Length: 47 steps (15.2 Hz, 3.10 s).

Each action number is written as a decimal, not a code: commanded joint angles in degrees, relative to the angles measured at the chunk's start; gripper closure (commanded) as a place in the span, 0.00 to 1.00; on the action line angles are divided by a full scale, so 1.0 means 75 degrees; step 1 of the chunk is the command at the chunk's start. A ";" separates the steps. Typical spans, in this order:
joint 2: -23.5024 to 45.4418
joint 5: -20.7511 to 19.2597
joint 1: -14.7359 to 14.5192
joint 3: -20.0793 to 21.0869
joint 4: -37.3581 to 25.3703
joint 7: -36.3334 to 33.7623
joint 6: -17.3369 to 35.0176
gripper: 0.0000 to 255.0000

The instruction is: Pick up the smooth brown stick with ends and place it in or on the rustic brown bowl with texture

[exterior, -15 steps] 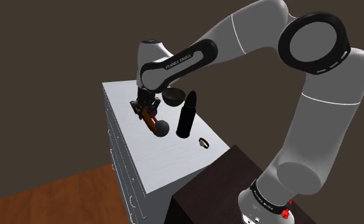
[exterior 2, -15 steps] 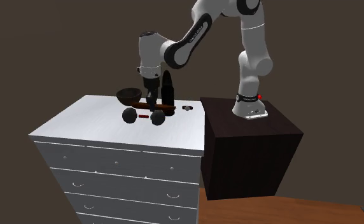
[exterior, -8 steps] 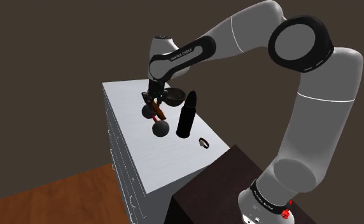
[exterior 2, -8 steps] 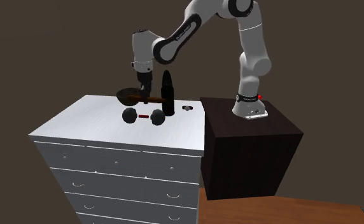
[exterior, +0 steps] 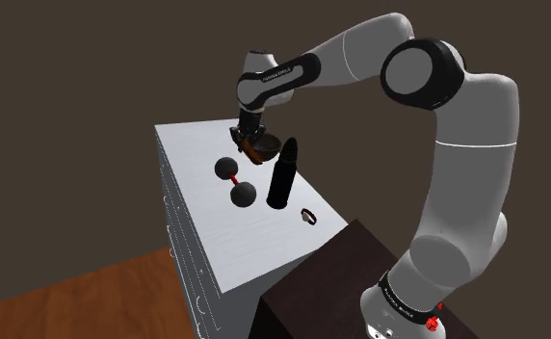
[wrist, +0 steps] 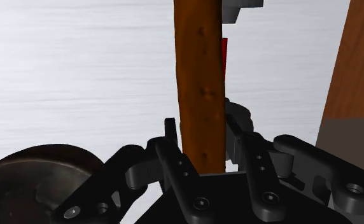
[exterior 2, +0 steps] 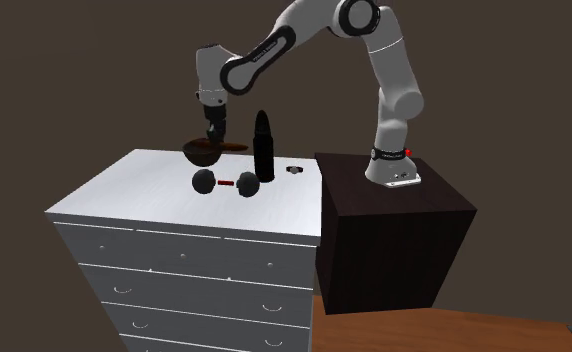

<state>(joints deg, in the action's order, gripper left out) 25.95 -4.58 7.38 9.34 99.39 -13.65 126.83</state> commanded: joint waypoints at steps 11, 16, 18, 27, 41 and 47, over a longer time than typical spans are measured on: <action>0.2284 0.0059 0.0927 -0.0371 -0.3834 0.1550 -0.1545 1.00; 0.4217 0.0070 0.1176 -0.0491 -0.7248 0.2137 -0.3022 1.00; 0.4793 0.0070 0.1183 -0.0514 -0.8187 0.2230 -0.3383 1.00; 0.4862 0.0055 0.1221 -0.0518 -0.7385 0.2211 -0.2514 1.00; 0.5003 0.0048 0.1224 -0.0524 -0.7275 0.2209 -0.2264 0.00; 0.4681 0.0062 0.1227 -0.0511 -0.7463 0.2218 -0.2774 0.00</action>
<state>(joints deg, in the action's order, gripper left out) 61.12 -4.14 16.65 5.49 45.30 2.93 107.99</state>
